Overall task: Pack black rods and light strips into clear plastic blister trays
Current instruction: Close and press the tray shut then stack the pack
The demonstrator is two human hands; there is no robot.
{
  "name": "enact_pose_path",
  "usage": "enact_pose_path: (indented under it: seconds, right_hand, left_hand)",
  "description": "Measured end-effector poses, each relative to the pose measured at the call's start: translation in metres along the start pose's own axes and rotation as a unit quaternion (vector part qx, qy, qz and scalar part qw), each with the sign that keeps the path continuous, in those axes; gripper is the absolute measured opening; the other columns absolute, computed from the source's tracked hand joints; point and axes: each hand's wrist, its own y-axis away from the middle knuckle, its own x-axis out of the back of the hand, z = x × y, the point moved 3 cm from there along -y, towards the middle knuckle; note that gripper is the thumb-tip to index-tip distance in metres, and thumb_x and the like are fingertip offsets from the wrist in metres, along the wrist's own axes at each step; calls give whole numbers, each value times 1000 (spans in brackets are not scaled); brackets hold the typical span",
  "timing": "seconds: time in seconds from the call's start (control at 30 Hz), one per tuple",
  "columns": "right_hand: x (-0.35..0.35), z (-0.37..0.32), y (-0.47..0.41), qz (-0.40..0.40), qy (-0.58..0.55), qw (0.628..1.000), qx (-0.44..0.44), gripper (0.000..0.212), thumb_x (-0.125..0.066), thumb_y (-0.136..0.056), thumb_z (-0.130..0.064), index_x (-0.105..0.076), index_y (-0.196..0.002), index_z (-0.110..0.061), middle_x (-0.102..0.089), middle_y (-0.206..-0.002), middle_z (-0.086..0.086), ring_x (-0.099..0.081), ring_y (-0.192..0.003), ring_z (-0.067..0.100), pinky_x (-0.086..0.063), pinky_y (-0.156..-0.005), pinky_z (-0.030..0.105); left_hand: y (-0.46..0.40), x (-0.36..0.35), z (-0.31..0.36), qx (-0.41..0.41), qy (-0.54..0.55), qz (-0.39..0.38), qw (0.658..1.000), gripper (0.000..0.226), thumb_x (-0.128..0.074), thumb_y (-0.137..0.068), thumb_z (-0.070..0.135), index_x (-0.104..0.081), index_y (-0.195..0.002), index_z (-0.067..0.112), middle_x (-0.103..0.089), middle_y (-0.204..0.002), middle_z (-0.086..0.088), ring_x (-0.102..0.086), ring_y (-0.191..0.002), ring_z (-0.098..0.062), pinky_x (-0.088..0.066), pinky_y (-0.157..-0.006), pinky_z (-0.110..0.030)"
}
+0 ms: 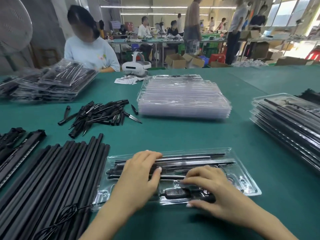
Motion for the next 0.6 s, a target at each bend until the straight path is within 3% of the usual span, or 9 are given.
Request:
enact_pose_path:
  seconds: [0.07,0.13,0.2,0.3,0.4,0.47,0.53,0.6]
  right_hand:
    - [20,15,1,98,-12,993,-58,45,-50,-85,-61,-57,-123,-37,-56,-121,-19,-46,-118,-2,-32,-103,33]
    - [42,43,3,196,7,969,-151,43,-55,-91,-49,-52,-130,-31,-58,-127,-7,-48,-123,14,-35,-105,44]
    - [51,71,5,187,18,944,-271,52,-55,-92,-39,-43,-140,-25,-51,-138,3,-42,-129,22,-31,-109,45]
    - [43,97,0,171,-142,902,-369,51,-53,-95,-37,-42,-143,-23,-55,-135,7,-52,-115,17,-35,-98,30]
    - [37,103,-5,228,-230,884,-337,34,-61,-92,-29,-59,-126,-29,-65,-113,4,-60,-101,16,-42,-89,28]
    - [43,98,0,317,-239,875,-278,26,-64,-90,-20,-65,-113,-33,-66,-102,1,-62,-96,12,-47,-86,20]
    - [53,90,5,393,-209,872,-202,22,-62,-91,-19,-67,-104,-36,-64,-96,-4,-59,-89,7,-46,-79,13]
    - [58,82,4,385,-124,902,-151,14,-62,-89,-26,-70,-98,-31,-59,-96,-3,-55,-95,12,-43,-84,17]
  left_hand:
    - [-17,-5,-15,-4,-57,-73,996,63,-49,-89,57,-25,-144,38,-28,-146,21,-8,-143,-2,-4,-119,-33]
    - [-28,-6,-27,-15,-86,-161,983,101,-53,-68,79,-3,-148,43,-11,-155,17,9,-145,-4,8,-118,-47]
    - [-30,-8,-31,-10,-58,-267,962,125,-67,-51,81,18,-140,54,3,-157,14,19,-144,-7,18,-112,-56]
    - [-28,-14,-28,-23,-69,-323,944,136,-79,-45,72,27,-130,62,12,-157,8,24,-143,-10,23,-104,-60]
    - [-28,-12,-23,-53,-98,-273,956,136,-78,-45,74,25,-132,60,-8,-147,7,9,-142,-8,21,-106,-61]
    - [-23,-7,-18,-102,-125,-196,967,135,-71,-41,82,21,-137,55,-13,-136,8,2,-140,-11,22,-107,-61]
    - [-16,-2,-14,-157,-172,-94,968,132,-60,-39,91,9,-143,49,-17,-135,1,-5,-140,-18,16,-108,-66]
    - [-12,0,-11,-179,-185,-46,965,131,-56,-38,92,-1,-147,43,-21,-138,-7,-11,-140,-24,10,-109,-68]
